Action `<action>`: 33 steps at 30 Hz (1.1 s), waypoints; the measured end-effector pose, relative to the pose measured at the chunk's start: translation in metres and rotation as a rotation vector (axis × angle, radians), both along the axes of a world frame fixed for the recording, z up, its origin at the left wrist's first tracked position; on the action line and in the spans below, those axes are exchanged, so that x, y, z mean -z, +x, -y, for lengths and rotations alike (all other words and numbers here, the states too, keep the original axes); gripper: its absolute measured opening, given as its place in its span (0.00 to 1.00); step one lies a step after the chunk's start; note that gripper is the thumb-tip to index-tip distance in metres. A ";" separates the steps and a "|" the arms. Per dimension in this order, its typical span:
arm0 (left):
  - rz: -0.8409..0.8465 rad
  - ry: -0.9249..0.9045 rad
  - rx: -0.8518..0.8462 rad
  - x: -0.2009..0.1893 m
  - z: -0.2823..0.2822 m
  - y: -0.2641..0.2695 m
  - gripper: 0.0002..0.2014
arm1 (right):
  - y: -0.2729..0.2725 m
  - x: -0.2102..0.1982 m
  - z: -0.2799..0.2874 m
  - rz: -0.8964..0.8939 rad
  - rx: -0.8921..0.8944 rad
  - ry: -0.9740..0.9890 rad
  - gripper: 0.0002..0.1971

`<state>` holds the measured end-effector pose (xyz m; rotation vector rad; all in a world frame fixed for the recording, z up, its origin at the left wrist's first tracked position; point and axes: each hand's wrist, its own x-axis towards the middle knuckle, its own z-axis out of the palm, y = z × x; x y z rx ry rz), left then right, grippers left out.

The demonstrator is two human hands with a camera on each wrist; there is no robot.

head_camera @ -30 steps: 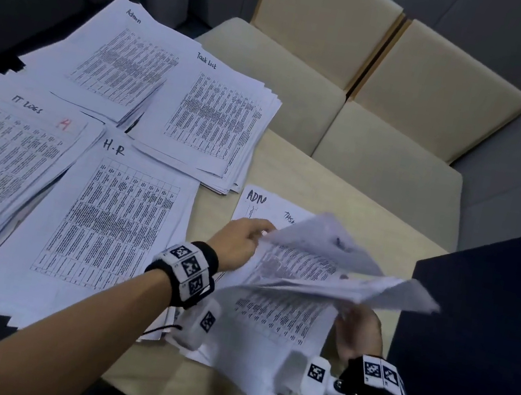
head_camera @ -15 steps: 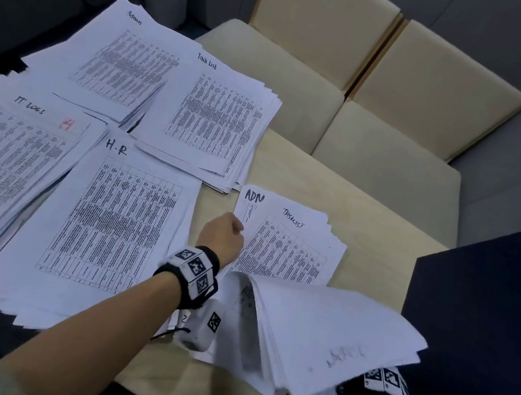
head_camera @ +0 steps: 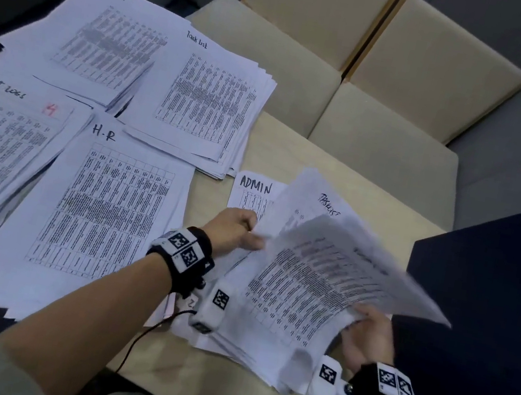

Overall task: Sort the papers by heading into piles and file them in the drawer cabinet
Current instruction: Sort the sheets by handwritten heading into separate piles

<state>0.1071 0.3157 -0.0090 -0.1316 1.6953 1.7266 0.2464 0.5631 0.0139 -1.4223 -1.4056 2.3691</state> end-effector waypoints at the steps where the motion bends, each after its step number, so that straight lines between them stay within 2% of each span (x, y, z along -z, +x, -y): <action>1: 0.035 0.044 0.021 -0.004 0.003 -0.001 0.20 | -0.004 -0.003 0.003 0.004 0.013 -0.003 0.05; 2: 0.053 0.063 0.028 -0.005 0.006 -0.002 0.20 | -0.009 -0.001 0.002 -0.008 -0.011 -0.010 0.07; 5: 0.030 0.016 -0.048 -0.003 0.012 -0.007 0.17 | -0.018 0.018 -0.010 0.039 -0.042 0.083 0.22; 7: 0.020 -0.018 -0.129 -0.001 0.017 -0.010 0.17 | -0.024 0.025 -0.017 0.053 -0.059 0.107 0.26; 13: -0.011 -0.079 -0.168 0.000 0.023 -0.011 0.17 | -0.036 0.004 0.015 0.072 -0.252 0.154 0.05; 16: 0.010 -0.149 -0.196 0.005 0.029 -0.012 0.26 | -0.037 0.009 0.018 0.149 -0.312 0.216 0.08; 17: 0.022 -0.161 -0.176 0.008 0.031 -0.013 0.25 | -0.036 0.010 0.017 0.163 -0.308 0.227 0.10; 21: 0.019 -0.160 -0.097 0.011 0.038 -0.015 0.11 | -0.031 0.013 0.006 0.152 -0.256 0.244 0.15; 24: 0.016 -0.075 -0.056 0.010 0.036 -0.012 0.03 | -0.029 0.017 -0.001 0.101 -0.232 0.210 0.17; 27: 0.094 0.098 -0.135 0.005 0.033 -0.011 0.04 | -0.032 0.018 -0.002 0.035 -0.205 0.138 0.18; 28: 0.139 0.164 -0.194 0.004 0.033 -0.011 0.06 | -0.034 0.017 -0.001 0.001 -0.196 0.118 0.20; 30: 0.250 0.299 -0.267 0.006 0.035 -0.015 0.18 | -0.042 0.013 0.001 -0.045 -0.207 0.088 0.27; 32: 0.311 0.391 -0.273 0.005 0.036 -0.016 0.25 | -0.050 0.010 0.003 -0.058 -0.226 0.035 0.36; 33: 0.312 0.417 -0.256 0.003 0.036 -0.016 0.26 | -0.055 0.006 0.005 -0.058 -0.237 0.024 0.35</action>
